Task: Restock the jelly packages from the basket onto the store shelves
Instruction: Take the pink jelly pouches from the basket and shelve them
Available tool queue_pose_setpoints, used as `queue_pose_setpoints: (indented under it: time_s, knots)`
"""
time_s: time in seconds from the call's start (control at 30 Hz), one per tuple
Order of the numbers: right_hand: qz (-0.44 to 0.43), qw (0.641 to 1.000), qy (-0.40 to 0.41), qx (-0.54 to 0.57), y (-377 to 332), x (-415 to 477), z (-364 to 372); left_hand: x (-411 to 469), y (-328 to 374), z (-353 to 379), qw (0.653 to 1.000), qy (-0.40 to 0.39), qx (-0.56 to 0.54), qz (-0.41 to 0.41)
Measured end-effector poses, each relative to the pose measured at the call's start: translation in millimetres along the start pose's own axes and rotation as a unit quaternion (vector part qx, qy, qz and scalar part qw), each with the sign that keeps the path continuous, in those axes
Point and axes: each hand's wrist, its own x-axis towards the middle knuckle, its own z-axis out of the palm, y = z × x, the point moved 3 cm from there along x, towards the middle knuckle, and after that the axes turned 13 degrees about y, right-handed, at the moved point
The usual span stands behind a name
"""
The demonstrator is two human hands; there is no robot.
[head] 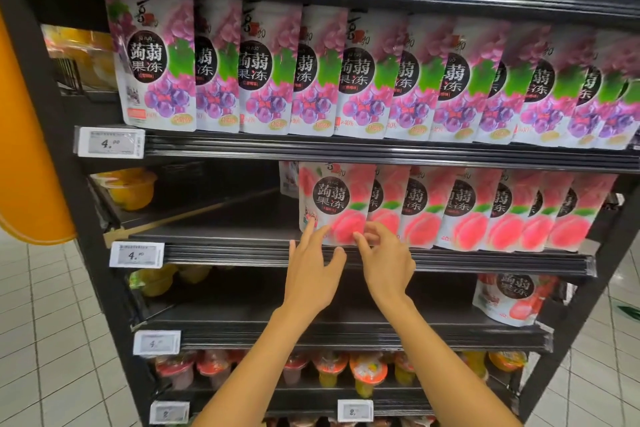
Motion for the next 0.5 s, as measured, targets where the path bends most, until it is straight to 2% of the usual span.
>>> queue_pose_setpoints:
  time_s: [0.27,0.37,0.5]
  knots:
    - [0.000,1.000,-0.007,0.026,5,0,-4,-4,0,0,1.000,-0.021,-0.001,-0.007]
    - [0.000,0.999,0.000,0.052,7,-5,-6,-6,-1,-1,0.999,-0.026,-0.023,-0.033]
    - [0.005,0.998,0.023,0.065,11,-11,-9,-11,3,-5,0.998,0.005,-0.053,-0.020]
